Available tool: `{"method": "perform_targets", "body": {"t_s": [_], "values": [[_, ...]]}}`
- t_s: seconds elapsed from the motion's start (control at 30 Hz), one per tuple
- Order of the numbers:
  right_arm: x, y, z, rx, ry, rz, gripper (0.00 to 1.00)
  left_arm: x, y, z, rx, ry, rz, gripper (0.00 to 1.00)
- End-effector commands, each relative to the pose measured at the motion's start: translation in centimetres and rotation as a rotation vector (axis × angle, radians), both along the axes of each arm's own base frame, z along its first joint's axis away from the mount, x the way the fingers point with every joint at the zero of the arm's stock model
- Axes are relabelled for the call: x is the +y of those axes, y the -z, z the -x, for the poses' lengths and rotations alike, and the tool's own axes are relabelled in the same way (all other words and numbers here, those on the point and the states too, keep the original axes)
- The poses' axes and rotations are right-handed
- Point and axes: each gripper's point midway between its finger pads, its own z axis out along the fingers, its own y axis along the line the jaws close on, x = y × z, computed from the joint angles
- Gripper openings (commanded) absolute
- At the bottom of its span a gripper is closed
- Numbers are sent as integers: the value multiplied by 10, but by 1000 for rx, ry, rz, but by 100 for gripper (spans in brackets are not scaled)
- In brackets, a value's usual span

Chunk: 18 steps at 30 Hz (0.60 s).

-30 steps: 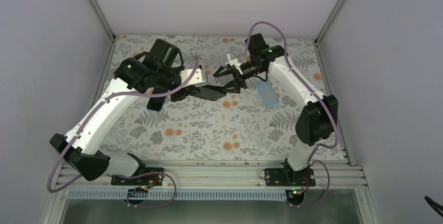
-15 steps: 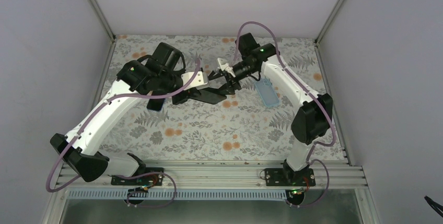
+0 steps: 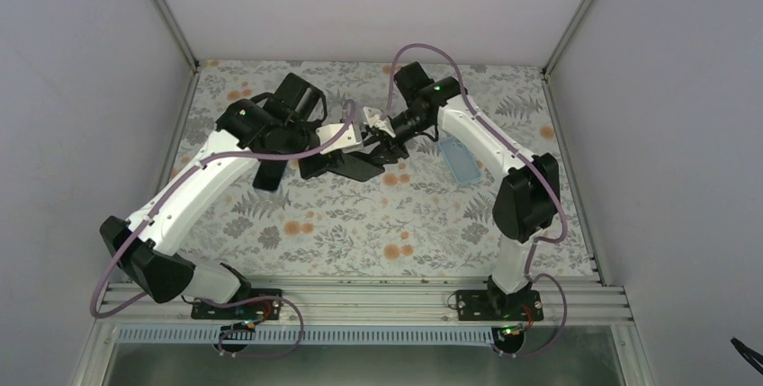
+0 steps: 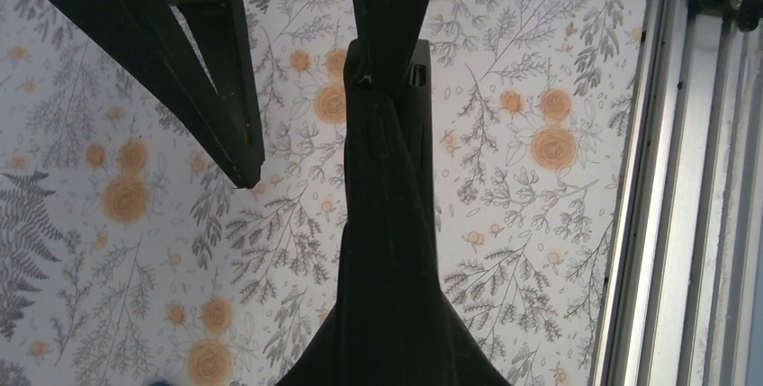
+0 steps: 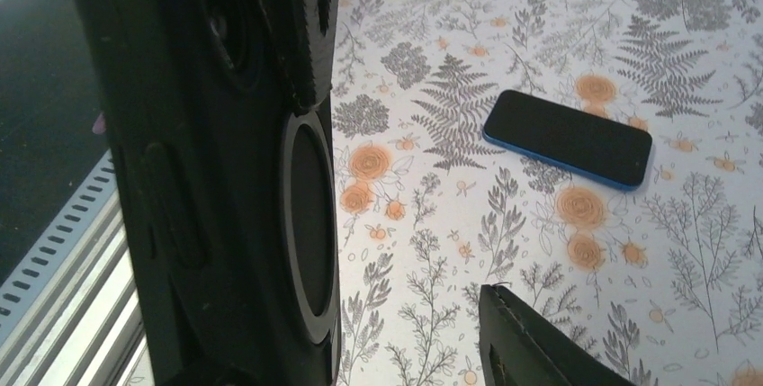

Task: Take the phone out of the phone case
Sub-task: Remove the phone case from the phone.

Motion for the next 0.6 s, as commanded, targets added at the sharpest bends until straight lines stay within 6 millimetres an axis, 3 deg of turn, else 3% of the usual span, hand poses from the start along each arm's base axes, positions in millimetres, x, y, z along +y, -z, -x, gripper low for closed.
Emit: {"method": "perform_targets", "body": {"t_s": [0.0,0.13,0.4,0.57], "values": [[40,-96,143,432,-346,-236,50,-47,-171,-154,-810,-244,440,2],[38,-100,164,410,-391,-232,43,-46,-153,-160,-825,-259,420,2],[38,-97,167,386,-395,-221,4,-48,-170,-151,-802,-227,441,2],[38,-101,149,372,-356,-233,3,-43,-158,-133,-763,-187,414,3]]}}
